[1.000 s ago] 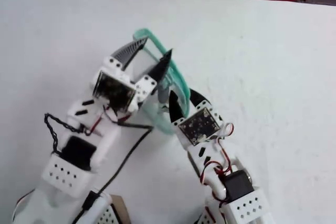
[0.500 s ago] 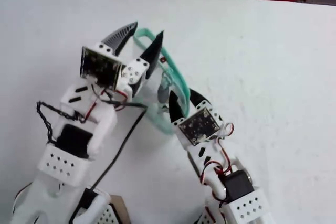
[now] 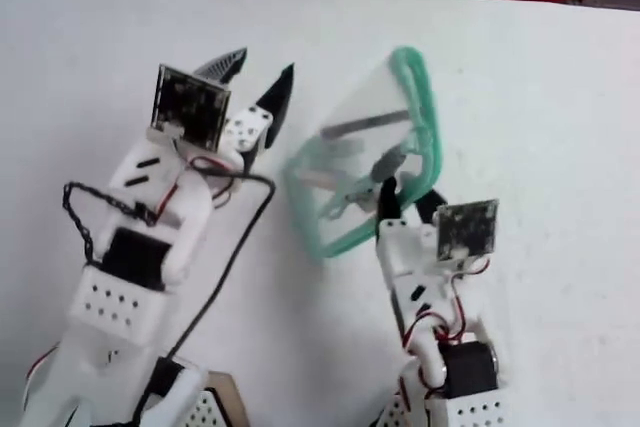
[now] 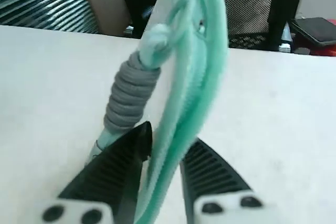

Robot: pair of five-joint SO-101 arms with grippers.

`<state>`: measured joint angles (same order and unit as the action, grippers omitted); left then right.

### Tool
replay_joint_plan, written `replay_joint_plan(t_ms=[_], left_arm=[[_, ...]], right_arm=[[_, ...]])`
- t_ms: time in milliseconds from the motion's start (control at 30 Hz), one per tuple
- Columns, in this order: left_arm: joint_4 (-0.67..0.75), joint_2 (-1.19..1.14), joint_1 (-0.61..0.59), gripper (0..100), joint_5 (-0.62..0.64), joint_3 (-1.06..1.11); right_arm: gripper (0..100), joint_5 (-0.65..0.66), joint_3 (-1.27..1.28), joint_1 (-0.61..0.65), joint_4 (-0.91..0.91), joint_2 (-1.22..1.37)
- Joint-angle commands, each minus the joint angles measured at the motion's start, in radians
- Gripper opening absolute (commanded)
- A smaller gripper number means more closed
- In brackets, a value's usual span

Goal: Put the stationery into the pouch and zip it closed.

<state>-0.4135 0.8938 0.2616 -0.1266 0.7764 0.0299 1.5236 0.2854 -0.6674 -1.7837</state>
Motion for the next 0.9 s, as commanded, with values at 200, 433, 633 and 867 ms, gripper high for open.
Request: replay_joint_plan(t_ms=[200,433,633,867], left_arm=[[-0.285,0.305,0.282,20,-0.189,0.054],[-0.354,0.268,0.335,20,-0.227,0.048],[-0.582,0.275,0.447,26,-0.198,-0.075],[-0.338,0.193,0.311,26,-0.164,0.060]], right_arm=[[1.9,0.169,0.002,0.147,0.015,0.031],[1.9,0.175,0.006,0.147,0.018,0.018],[1.9,0.175,0.015,0.145,0.022,0.018],[1.9,0.176,0.015,0.145,0.022,0.018]])
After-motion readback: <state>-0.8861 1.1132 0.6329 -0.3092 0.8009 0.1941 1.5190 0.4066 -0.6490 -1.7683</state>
